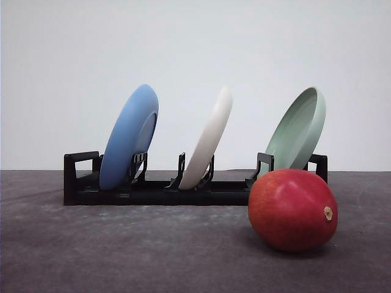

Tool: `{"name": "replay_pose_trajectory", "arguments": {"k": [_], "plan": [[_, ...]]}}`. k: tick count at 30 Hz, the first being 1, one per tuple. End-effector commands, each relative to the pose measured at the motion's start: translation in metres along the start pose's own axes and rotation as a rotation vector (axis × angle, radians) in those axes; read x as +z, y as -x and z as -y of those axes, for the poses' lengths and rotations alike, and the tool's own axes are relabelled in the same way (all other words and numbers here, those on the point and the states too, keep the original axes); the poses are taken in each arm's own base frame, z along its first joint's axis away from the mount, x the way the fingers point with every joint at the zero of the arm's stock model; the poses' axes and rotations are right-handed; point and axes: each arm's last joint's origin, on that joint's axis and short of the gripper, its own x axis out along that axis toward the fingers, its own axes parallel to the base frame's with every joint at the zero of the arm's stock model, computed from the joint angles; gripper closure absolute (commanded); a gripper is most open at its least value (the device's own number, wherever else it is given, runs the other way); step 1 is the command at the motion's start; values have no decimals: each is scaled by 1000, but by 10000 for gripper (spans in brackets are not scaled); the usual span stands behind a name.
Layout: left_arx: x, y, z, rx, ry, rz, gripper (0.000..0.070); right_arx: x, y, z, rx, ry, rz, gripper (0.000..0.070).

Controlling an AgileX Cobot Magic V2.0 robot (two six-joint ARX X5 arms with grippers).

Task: Place pomegranate in white plate

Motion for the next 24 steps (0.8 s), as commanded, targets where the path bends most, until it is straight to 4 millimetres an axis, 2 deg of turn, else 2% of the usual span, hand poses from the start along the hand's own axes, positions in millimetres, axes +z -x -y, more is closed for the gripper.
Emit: {"name": "replay_pose_trajectory", "arguments": {"k": [1,6,15,20,24], "plan": [[12,2,5,-25,17,50,690,14,3,-4,15,-61,45,697],[41,15,16,-10,16,15,690,37,14,-10,19,-117,9,697],[97,35,39,60,-56,-261,690,82,33,-24,96,-134,-178,697],[112,28,48,14,-62,-450,690,92,27,-29,145,-109,-322,697],[115,13,52,-31,-78,-562,690,89,14,-31,206,-101,-419,697]]}}
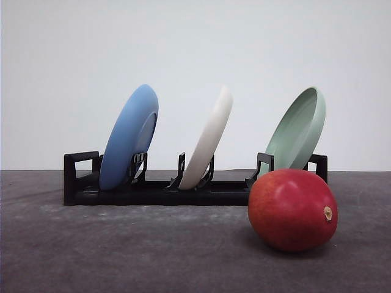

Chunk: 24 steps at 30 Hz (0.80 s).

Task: Place pomegranate in white plate

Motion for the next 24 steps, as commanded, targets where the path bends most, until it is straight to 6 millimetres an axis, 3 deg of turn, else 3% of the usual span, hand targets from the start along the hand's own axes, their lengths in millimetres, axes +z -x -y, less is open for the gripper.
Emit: {"name": "replay_pose_trajectory", "arguments": {"k": [1,7,13,22,24], "plan": [[6,-4,2,-21,-45,-22,690,4,-4,-1,27,31,-29,697],[13,-26,10,-83,-114,-94,690,4,-21,-1,76,84,-123,696],[20,-43,30,-211,-292,-80,689,3,-26,-14,194,235,-134,694],[28,-46,57,-359,-531,6,685,2,-26,-25,294,371,-115,694],[30,-44,60,-376,-534,22,606,2,-26,-25,294,373,-114,635]]}}
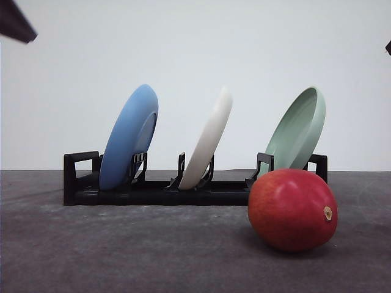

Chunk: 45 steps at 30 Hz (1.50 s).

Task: Place pomegranate in white plate

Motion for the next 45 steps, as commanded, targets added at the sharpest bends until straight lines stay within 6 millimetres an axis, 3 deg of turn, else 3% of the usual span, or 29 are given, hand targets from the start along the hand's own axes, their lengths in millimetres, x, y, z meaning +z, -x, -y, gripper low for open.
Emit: {"name": "replay_pose_trajectory", "arguments": {"k": [1,3,4,5,12,17,31,45], "plan": [[9,2,2,-17,-34,41,516,5,2,-1,5,28,20,551],[10,2,4,-28,-29,60,352,5,2,-1,5,28,20,351],[11,2,5,-34,-31,65,328,5,2,-1,5,28,21,285],[11,2,6,-41,-34,67,329,5,2,-1,5,28,22,275],[17,-5,17,-113,-86,111,329,9,2,-2,6,41,58,271],[23,-27,32,-181,-155,128,330,9,2,-2,7,39,65,271],[22,-132,75,-114,-203,169,336,9,2,-2,6,40,64,271],[33,-229,98,6,-207,79,336,9,2,-2,6,41,64,271]]}}
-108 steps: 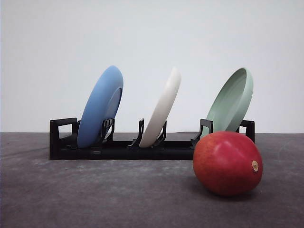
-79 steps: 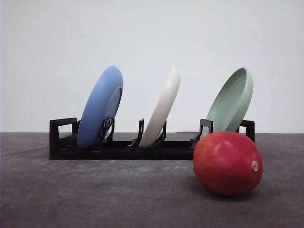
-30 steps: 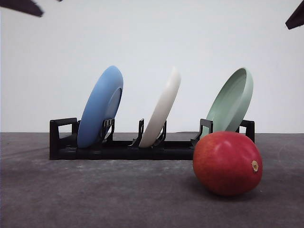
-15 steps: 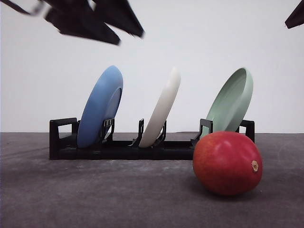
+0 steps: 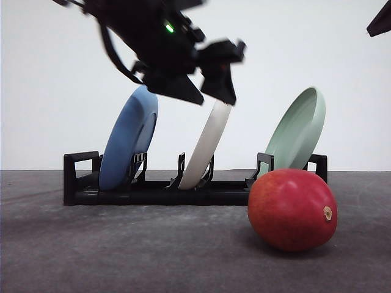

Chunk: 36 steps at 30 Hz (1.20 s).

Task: Place pomegranate in white plate

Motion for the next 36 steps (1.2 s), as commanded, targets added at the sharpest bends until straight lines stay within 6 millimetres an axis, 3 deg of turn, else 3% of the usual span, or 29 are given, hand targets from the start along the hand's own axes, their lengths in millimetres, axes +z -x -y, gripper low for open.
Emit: {"name": "replay_pose_trajectory", "arguments": {"k": [1,7,12,16,27,36], "plan": [[4,-10,5,7,1,2,336,5,2,-1,5,16,20,271],[5,-21,7,18,9,-28,355,5,2,-1,5,15,20,271],[5,-21,7,18,17,-29,573,5,2,-1,5,15,20,271],[5,-20,8,15,17,-30,679,5,2,-1,5,15,20,271],[13,-12,7,14,177,-4,689,5,2,-1,5,14,18,271],[27,10,3,-27,272,-1,689,5,2,-1,5,14,18,271]]}}
